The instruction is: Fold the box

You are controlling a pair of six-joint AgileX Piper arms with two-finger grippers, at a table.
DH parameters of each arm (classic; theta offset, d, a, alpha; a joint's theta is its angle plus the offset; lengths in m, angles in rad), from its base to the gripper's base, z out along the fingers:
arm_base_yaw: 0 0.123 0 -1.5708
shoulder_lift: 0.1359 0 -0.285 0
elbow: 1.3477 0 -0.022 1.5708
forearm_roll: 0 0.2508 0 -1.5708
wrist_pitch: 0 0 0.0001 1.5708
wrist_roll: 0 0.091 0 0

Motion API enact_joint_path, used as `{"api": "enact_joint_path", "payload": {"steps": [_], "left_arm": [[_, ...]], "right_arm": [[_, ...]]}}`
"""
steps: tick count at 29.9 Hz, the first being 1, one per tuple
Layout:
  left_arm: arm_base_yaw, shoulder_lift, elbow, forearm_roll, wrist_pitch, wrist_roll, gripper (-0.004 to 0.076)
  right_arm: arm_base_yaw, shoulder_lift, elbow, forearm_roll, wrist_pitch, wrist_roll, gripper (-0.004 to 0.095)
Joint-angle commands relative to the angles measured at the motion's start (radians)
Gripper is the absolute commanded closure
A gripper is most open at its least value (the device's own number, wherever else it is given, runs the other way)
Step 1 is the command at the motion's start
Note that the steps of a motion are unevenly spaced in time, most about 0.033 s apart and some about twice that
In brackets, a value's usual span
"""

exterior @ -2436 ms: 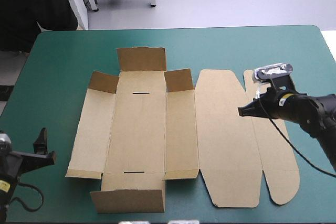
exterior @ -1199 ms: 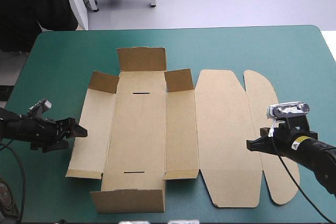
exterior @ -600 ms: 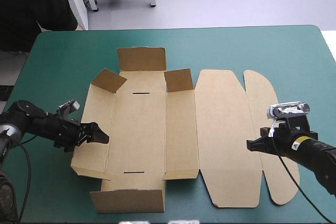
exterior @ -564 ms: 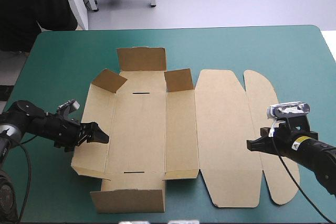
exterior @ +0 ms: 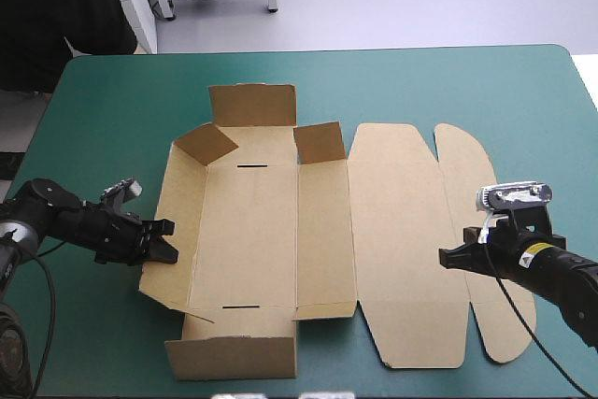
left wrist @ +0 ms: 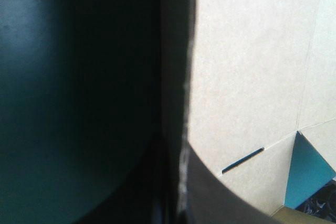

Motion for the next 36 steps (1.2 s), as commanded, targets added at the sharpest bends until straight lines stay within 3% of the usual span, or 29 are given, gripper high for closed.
{"api": "enact_joint_path", "payload": {"steps": [1,6,9,14,21,32,36], "left_arm": [[-0.005,-0.029,-0.044,-0.055,0.097,0.009,0.0734],[-0.005,-0.025,-0.185,-0.038,0.097,-0.024,0.0734],[-0.038,-0.017,-0.327,0.097,0.097,-0.082,0.0734],[-0.198,0.033,-0.546,0.439,0.091,-0.156,0.0734],[-0.461,0.146,-0.763,0.64,0.09,-0.088,0.0734],[-0.759,0.272,-0.852,1.164,0.06,0.035,0.0734],[-0.822,0.282,-0.852,1.242,-0.03,0.036,0.0734]], "right_arm": [[-0.005,-0.011,-0.024,0.006,-0.059,0.001,0.0913],[-0.005,-0.011,-0.024,0.006,-0.063,0.003,0.0913],[-0.005,-0.011,-0.024,0.006,-0.068,0.006,0.0913],[-0.005,-0.011,-0.024,0.006,-0.068,0.006,0.0913],[-0.005,-0.011,-0.024,0.006,-0.051,0.006,0.0913],[-0.005,-0.011,-0.024,0.007,-0.037,0.01,0.0913],[-0.005,-0.011,-0.024,0.01,-0.037,0.01,0.0913]]}}
